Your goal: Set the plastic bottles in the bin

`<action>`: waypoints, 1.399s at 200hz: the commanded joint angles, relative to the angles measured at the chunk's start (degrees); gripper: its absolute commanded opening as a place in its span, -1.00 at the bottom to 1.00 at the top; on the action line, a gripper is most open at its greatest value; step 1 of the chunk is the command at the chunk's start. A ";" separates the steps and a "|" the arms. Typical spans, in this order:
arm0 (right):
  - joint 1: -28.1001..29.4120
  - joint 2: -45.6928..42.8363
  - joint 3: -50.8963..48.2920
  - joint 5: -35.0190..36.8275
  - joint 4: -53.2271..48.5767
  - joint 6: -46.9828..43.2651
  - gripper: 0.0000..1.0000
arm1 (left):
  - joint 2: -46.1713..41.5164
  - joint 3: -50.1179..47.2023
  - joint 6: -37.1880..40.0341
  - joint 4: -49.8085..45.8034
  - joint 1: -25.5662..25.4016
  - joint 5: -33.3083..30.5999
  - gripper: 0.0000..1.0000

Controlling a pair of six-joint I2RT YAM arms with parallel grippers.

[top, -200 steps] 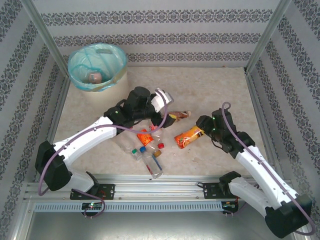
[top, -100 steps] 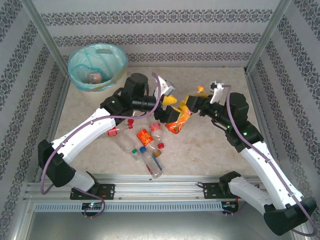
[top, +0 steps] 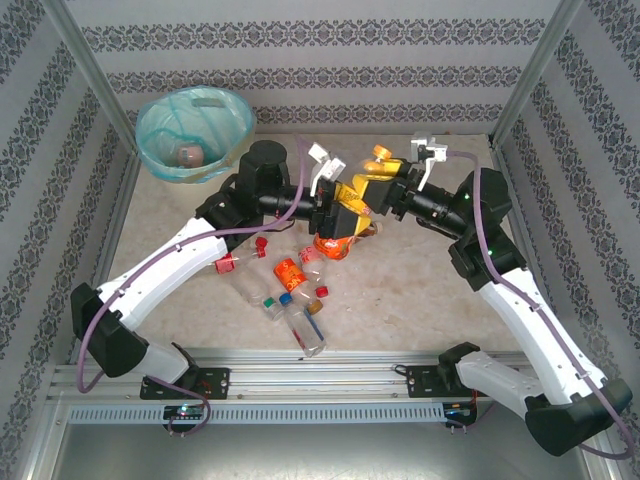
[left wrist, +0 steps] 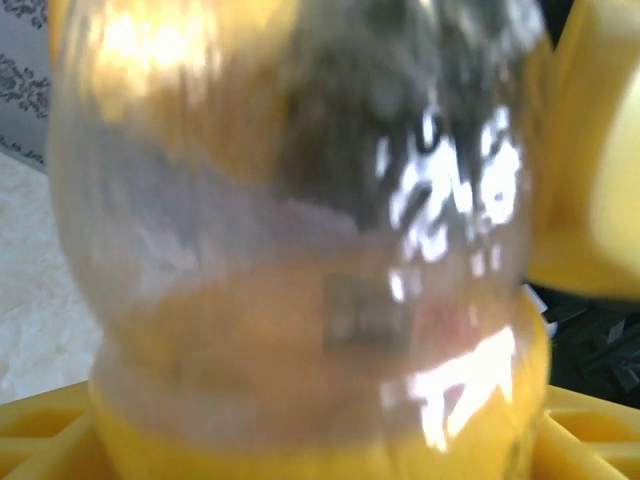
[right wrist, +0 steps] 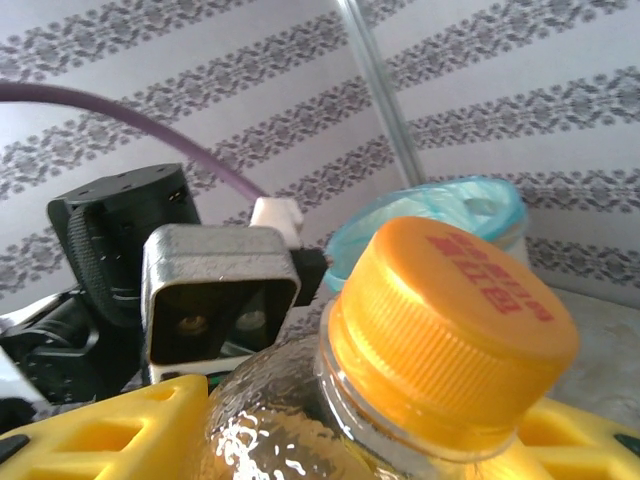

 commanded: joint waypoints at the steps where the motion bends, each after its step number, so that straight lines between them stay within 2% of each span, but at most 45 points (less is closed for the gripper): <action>1: 1.25 -0.06 2.03 -3.76 3.94 -0.13 0.15 | -2.03 0.21 -3.91 5.81 0.15 1.98 0.50; 72: 2.13 -0.86 2.23 -3.64 1.78 -2.20 0.18 | -2.81 -0.89 -1.75 4.84 0.15 2.27 0.09; 124: 2.14 -1.51 2.03 -1.60 1.02 -3.67 0.26 | -3.22 -1.97 -1.39 5.74 0.16 2.98 0.00; 153: 2.22 -1.76 1.95 0.89 0.45 -4.57 0.48 | -3.54 -2.65 -0.72 6.60 0.24 2.22 -0.01; 183: 2.40 -3.23 2.05 9.35 -1.71 -7.14 0.71 | -4.67 -3.11 -0.81 7.89 1.73 -1.09 -0.02; 214: 2.57 -6.49 0.45 22.92 -1.86 -9.39 0.73 | -6.21 -3.12 -0.49 7.93 5.14 -5.35 -0.05; 232: 2.57 -8.41 -1.47 28.12 0.00 -10.21 0.73 | -7.09 -2.47 0.38 6.89 7.60 -7.64 -0.05; 259: 2.62 -9.40 -2.78 32.94 0.11 -10.69 0.70 | -8.19 1.19 6.89 0.88 11.92 -12.38 -0.05; 280: 2.57 -8.90 -3.07 33.98 -0.20 -10.75 0.68 | -8.49 4.91 14.28 -4.05 15.60 -19.78 -0.05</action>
